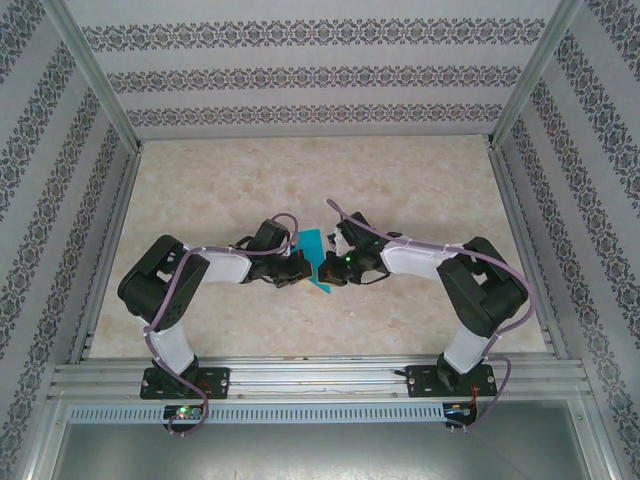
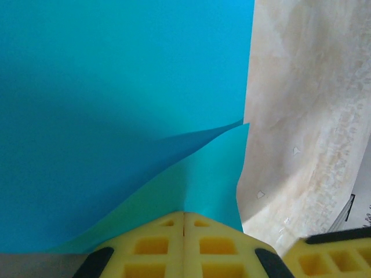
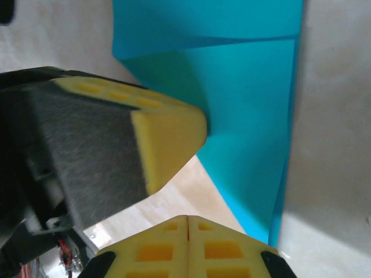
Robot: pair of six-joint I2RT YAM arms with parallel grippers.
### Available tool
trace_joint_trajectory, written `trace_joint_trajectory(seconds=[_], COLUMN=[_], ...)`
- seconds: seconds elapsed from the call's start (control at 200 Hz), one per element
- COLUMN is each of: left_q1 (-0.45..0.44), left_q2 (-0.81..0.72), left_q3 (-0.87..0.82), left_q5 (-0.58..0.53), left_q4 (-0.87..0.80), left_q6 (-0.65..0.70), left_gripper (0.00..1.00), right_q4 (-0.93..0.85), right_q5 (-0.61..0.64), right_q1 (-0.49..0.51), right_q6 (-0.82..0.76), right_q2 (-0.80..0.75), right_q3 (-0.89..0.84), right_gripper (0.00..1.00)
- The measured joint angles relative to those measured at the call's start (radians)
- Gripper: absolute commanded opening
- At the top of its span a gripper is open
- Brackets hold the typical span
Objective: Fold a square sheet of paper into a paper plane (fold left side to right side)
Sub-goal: Third fold the triangle at the center of the table.
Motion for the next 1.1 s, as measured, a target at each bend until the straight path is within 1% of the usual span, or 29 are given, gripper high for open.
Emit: trace_joint_trajectory(seconds=[0.27, 0.445, 0.6, 0.809, 0.984, 1.099], left_q1=[0.0, 0.0, 0.0, 0.001, 0.016, 0.044], left_q2=[0.0, 0.0, 0.0, 0.0, 0.0, -0.001], left_q3=[0.0, 0.0, 0.0, 0.0, 0.0, 0.005], left_q5=[0.0, 0.0, 0.0, 0.0, 0.008, 0.022], left_q4=[0.0, 0.0, 0.0, -0.001, -0.005, -0.028], left_q6=[-0.01, -0.01, -0.01, -0.01, 0.003, 0.033], left_gripper=[0.02, 0.03, 0.06, 0.06, 0.06, 0.06], right_q4=[-0.029, -0.066, -0.1, -0.147, -0.166, -0.173], right_q5=[0.066, 0.087, 0.097, 0.138, 0.165, 0.173], right_q1=[0.006, 0.006, 0.008, 0.031, 0.04, 0.04], right_q6=[0.029, 0.031, 0.032, 0.031, 0.029, 0.025], right_q2=[0.042, 0.06, 0.074, 0.078, 0.078, 0.078], right_q3=[0.017, 0.039, 0.055, 0.079, 0.09, 0.093], right_gripper=[0.0, 0.0, 0.0, 0.0, 0.0, 0.0])
